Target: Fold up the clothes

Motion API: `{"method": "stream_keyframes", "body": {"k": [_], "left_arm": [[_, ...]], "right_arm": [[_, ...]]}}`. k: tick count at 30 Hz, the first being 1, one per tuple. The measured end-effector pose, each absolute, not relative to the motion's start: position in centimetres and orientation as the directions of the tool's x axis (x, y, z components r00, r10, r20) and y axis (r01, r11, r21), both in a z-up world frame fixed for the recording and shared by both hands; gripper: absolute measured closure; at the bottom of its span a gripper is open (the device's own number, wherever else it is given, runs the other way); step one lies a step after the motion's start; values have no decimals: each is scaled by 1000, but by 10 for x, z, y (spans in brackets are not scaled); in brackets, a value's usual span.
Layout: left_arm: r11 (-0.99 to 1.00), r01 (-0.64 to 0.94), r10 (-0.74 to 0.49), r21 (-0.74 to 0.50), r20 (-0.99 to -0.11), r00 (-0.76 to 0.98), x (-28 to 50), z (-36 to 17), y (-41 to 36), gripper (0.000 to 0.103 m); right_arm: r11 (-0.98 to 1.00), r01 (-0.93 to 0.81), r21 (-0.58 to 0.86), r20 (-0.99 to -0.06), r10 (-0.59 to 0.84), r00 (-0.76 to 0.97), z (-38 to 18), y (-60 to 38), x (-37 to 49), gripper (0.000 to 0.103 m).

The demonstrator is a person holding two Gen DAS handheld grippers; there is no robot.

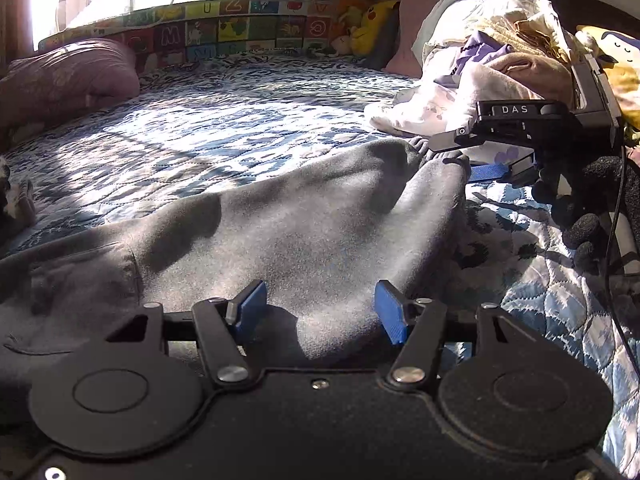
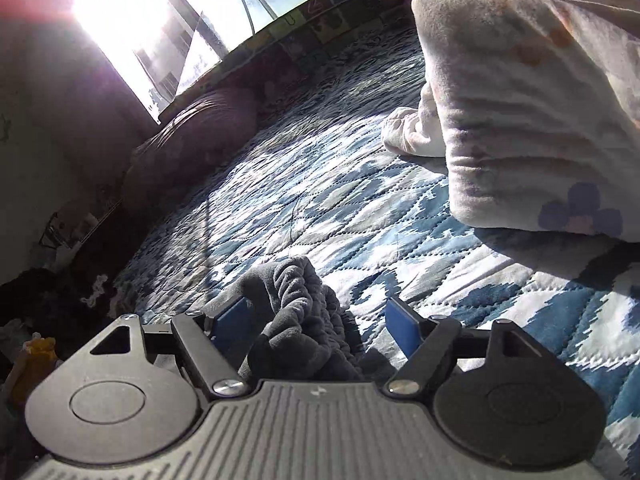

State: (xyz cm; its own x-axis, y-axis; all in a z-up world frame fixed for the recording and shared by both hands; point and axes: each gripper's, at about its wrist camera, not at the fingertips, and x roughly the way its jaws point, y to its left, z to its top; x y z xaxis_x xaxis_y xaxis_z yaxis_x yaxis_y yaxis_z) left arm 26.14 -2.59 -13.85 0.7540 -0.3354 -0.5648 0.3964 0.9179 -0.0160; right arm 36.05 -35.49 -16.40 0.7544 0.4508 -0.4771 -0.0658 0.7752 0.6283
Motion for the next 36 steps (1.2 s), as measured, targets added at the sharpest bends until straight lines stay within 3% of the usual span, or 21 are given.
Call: {"method": "stream_keyframes", "body": {"k": [6, 10, 12, 17, 20, 24, 27, 30, 36], "left_arm": [[923, 363, -378, -130, -498, 781, 259, -119, -1, 44], [929, 315, -369, -193, -490, 789, 263, -116, 17, 44], [930, 294, -367, -222, -492, 789, 266, -116, 23, 44], [921, 318, -389, -224, -510, 767, 266, -119, 19, 44], [913, 344, -407, -217, -526, 747, 265, -124, 13, 44], [929, 321, -370, -186, -514, 774, 262, -122, 16, 44], [965, 198, -255, -170, -459, 851, 259, -111, 42, 44], [984, -20, -57, -178, -416, 908, 254, -102, 96, 45], [982, -158, 65, -105, -599, 798, 273, -135, 139, 49]], "right_arm": [[559, 61, 827, -427, 553, 716, -188, -353, 345, 22], [560, 26, 828, -406, 567, 717, -193, -326, 331, 19], [586, -3, 810, -395, 549, 737, -193, -316, 328, 12], [545, -14, 838, -318, 508, 800, -200, -317, 341, 14], [572, -16, 820, -321, 482, 816, -200, -313, 344, 25], [513, 42, 858, -325, 476, 818, -212, -324, 351, 73], [511, 55, 858, -335, 475, 814, -214, -322, 357, 80], [499, 44, 866, -313, 471, 825, -206, -324, 356, 83], [497, 56, 866, -319, 463, 827, -200, -328, 359, 84]]}}
